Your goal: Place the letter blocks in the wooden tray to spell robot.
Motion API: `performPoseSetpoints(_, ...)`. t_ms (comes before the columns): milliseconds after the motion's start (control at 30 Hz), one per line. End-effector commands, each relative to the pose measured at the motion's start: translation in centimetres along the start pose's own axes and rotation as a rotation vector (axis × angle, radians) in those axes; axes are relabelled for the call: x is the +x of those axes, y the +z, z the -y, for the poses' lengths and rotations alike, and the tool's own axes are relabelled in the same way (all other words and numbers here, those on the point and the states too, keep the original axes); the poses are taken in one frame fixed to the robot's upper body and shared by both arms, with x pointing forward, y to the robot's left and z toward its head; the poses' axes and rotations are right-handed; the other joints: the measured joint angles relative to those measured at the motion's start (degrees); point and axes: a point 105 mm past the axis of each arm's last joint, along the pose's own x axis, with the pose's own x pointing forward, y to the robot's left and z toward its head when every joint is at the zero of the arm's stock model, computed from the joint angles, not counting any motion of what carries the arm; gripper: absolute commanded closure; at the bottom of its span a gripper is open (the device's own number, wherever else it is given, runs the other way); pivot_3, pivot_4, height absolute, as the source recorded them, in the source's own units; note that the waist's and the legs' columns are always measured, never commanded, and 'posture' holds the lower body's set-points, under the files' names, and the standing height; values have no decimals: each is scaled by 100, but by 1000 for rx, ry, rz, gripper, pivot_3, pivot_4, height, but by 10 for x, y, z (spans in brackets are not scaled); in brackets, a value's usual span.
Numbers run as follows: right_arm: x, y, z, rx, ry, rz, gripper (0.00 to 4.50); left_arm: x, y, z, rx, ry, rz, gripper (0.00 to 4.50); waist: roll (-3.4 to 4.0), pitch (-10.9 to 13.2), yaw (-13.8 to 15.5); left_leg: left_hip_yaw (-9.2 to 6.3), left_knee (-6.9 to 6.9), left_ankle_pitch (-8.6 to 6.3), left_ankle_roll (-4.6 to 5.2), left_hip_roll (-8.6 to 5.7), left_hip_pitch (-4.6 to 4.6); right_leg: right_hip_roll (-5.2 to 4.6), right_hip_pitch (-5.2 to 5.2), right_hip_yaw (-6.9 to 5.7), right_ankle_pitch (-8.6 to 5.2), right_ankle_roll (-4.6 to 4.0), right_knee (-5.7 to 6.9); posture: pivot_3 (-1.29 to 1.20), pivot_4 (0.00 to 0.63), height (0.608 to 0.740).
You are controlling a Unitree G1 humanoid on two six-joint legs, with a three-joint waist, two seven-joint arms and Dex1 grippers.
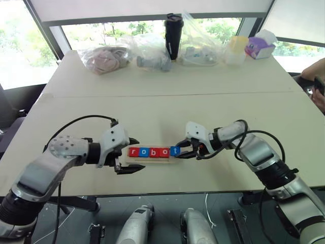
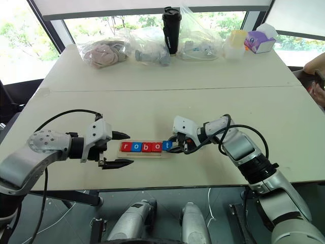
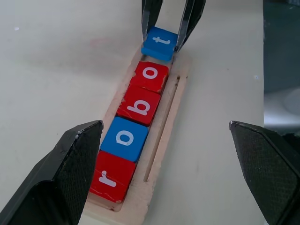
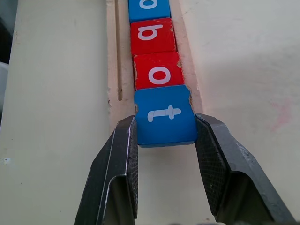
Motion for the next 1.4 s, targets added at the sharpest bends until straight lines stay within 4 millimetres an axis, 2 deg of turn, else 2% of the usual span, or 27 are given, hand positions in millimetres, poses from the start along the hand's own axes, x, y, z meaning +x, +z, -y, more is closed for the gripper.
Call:
performPoseSetpoints(33,-3,8,5,-46,-9,8,3350,-1,8,1,27,7,22,0,0,0,-2,0,0,0,0,0,0,0,0,0,0,0,0,0,150,740)
performPoseSetpoints(667,14,14,1,-25,13,30,3350,4,9,-3,23,15,36,0,0,0,-6,0,0,0,-1,0,1,1,0,0,3,4,4,0,150,740)
performPoseSetpoints(933,14,13,2,-17,-6,31,3350,6,10,-2,23,15,40,0,0,0,-6,0,0,0,-1,0,2,1,-3,0,3,5,6,0,150,740)
performPoseSetpoints(1000,14,14,3,-14,-12,39,2277,6,10,-2,23,13,42,0,0,0,-7,0,0,0,-1,0,2,1,-4,0,3,5,6,0,150,740)
performPoseSetpoints(1167,11,24,10,-21,-60,79,54,6,10,-2,24,13,41,0,0,0,-4,0,0,0,-1,0,3,1,-3,0,3,5,7,0,150,740)
performPoseSetpoints(1300,-7,55,12,-23,-91,203,54,5,9,-4,25,19,36,0,0,0,-5,0,0,1,-1,0,3,1,-3,1,4,5,8,0,150,740)
performPoseSetpoints(1400,-12,61,10,-7,-107,233,54,3,9,-5,25,22,33,0,0,0,-5,0,0,1,-1,0,3,1,-3,1,4,6,9,0,150,740)
